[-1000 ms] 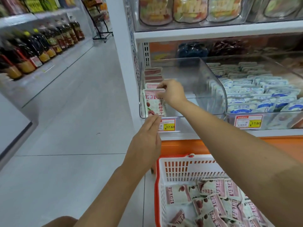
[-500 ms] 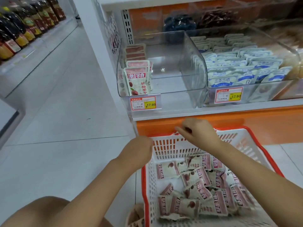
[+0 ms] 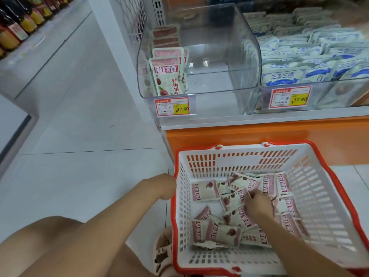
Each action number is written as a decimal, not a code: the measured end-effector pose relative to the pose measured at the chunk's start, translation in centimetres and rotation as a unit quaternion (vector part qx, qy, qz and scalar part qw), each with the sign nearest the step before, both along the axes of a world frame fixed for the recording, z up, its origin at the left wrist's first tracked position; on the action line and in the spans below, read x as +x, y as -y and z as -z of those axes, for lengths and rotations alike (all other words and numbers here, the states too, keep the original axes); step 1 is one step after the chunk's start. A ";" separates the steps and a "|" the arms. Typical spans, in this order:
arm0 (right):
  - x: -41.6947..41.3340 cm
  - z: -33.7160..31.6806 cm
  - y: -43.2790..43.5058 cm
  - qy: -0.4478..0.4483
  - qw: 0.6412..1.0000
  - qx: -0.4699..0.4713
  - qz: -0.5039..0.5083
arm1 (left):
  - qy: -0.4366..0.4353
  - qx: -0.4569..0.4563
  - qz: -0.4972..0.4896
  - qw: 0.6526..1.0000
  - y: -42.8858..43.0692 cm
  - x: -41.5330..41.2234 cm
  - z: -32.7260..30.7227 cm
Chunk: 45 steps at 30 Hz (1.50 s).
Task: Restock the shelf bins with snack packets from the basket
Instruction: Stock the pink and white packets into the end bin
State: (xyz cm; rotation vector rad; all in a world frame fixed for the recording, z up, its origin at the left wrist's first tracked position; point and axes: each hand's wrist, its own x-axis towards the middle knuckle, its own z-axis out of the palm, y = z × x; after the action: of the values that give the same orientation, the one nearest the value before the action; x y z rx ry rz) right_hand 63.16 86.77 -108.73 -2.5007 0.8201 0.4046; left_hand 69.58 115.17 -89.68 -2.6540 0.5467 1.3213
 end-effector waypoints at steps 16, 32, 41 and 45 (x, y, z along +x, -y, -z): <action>5.1 -21.0 -3.8 0.261 0.926 0.231 -0.146 | 0.254 -0.236 -0.086 0.934 2.4 0.4 -6.9; 17.9 -40.5 -11.5 0.458 0.829 0.223 -0.232 | 0.474 -0.313 -0.144 0.811 -0.3 1.0 -12.7; 23.8 -35.6 -17.0 0.333 0.891 0.173 -0.257 | 0.466 -0.322 -0.142 0.812 -0.7 1.3 -12.5; 24.4 -34.3 -16.8 0.354 0.896 0.128 -0.237 | 0.466 -0.320 -0.147 0.812 -0.8 1.5 -12.4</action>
State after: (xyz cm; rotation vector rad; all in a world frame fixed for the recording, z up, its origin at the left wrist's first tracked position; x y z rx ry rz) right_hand 87.53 103.61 -74.39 -2.3023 -0.1300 -0.2438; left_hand 71.08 115.93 -77.32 -3.5130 0.4689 -0.3737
